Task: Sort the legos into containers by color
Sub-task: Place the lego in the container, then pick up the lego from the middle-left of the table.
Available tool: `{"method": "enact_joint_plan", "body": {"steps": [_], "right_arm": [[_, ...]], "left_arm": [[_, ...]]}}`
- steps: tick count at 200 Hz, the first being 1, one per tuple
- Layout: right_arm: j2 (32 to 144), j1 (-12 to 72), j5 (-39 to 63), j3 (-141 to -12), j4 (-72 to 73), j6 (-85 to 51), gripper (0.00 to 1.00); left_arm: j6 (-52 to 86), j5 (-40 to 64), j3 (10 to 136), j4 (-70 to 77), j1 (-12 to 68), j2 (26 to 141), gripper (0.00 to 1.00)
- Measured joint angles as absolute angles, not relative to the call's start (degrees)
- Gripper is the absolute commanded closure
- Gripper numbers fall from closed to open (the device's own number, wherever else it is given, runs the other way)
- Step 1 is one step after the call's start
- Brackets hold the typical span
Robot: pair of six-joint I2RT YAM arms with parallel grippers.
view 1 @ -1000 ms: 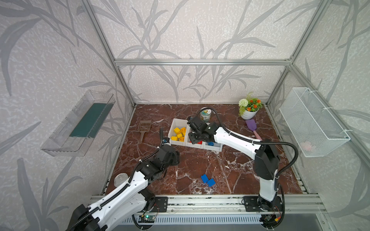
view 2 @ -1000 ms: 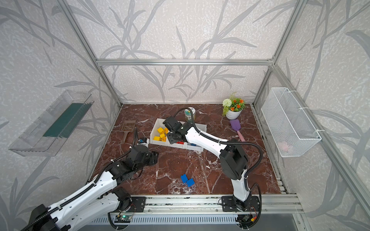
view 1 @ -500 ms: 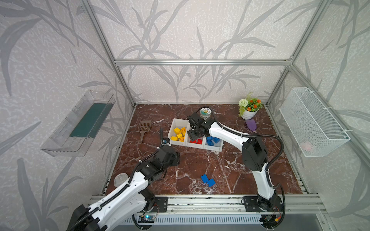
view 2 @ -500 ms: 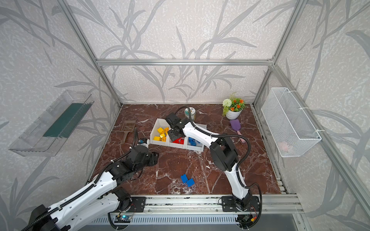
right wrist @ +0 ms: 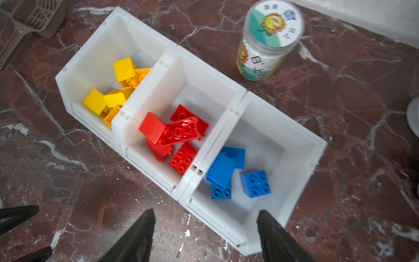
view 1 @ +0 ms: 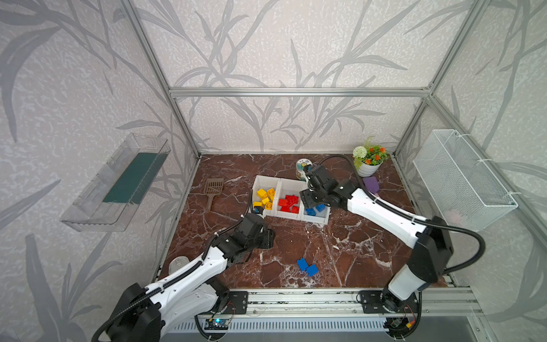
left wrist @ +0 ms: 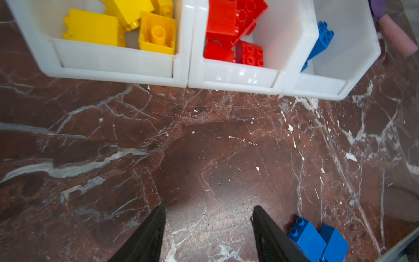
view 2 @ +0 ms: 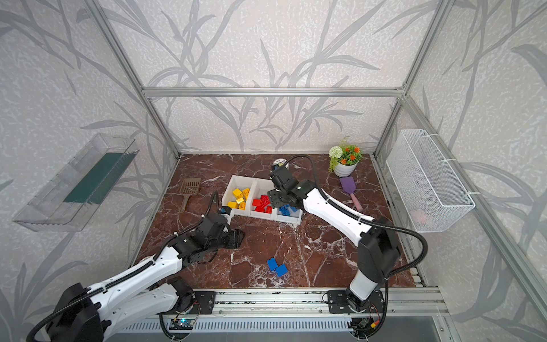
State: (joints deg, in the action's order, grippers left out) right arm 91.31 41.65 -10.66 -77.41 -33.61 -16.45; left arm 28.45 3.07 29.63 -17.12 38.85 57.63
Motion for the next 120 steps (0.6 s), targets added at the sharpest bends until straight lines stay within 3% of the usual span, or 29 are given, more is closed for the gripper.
{"method": "enact_joint_plan", "body": {"steps": [62,120], "right_arm": [[75.55,38.61,-14.37,-53.56,-32.93,-23.35,0.27],[68.27,37.19,-16.14,-47.66,-33.50,-27.70,0.27]], "left_arm": [[19.40,7.64,36.56,-16.56,51.03,71.24,0.34],[12.88,11.46,41.19,-17.32,58.46,79.48,0.34]]}}
